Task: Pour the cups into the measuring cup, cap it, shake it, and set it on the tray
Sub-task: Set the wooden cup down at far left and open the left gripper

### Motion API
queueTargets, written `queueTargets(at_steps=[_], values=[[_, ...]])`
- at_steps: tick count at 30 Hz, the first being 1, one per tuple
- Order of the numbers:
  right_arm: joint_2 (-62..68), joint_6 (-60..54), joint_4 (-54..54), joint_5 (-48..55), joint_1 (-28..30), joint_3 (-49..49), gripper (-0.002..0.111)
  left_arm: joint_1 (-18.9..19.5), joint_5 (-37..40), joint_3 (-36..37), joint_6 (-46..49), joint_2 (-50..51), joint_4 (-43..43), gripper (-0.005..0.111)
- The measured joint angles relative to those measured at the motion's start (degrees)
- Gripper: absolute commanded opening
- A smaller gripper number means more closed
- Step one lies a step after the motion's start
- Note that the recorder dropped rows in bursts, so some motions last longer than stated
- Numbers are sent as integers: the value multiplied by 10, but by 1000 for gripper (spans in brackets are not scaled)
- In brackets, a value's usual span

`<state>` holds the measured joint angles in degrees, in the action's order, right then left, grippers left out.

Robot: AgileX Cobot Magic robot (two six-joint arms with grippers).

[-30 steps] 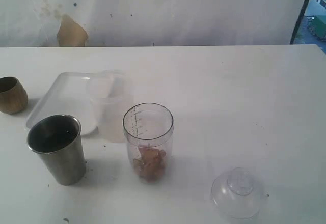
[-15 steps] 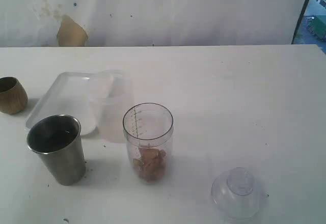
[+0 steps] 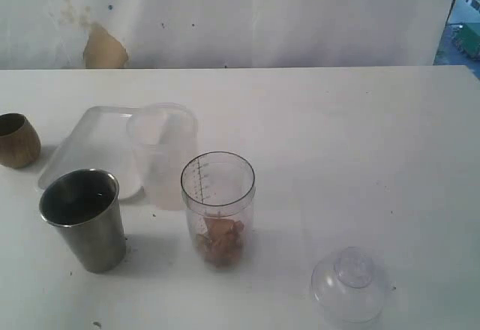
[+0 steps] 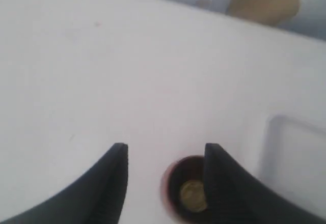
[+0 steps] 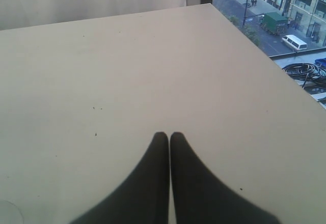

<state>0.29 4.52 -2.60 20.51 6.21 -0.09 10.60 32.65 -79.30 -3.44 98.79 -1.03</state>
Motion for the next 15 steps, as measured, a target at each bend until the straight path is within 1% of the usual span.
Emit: queueTargets(at_steps=[3, 5, 8, 11, 15], values=[[0, 0, 0, 0, 0, 0, 1, 1, 104, -70, 29, 67, 40, 52], [0, 0, 0, 0, 0, 0, 1, 1, 143, -101, 45, 104, 43, 54], [0, 0, 0, 0, 0, 0, 1, 1, 197, -140, 71, 154, 42, 54], [0, 0, 0, 0, 0, 0, 1, 1, 215, -164, 80, 189, 42, 54], [0, 0, 0, 0, 0, 0, 1, 1, 212, -177, 87, 217, 29, 54]])
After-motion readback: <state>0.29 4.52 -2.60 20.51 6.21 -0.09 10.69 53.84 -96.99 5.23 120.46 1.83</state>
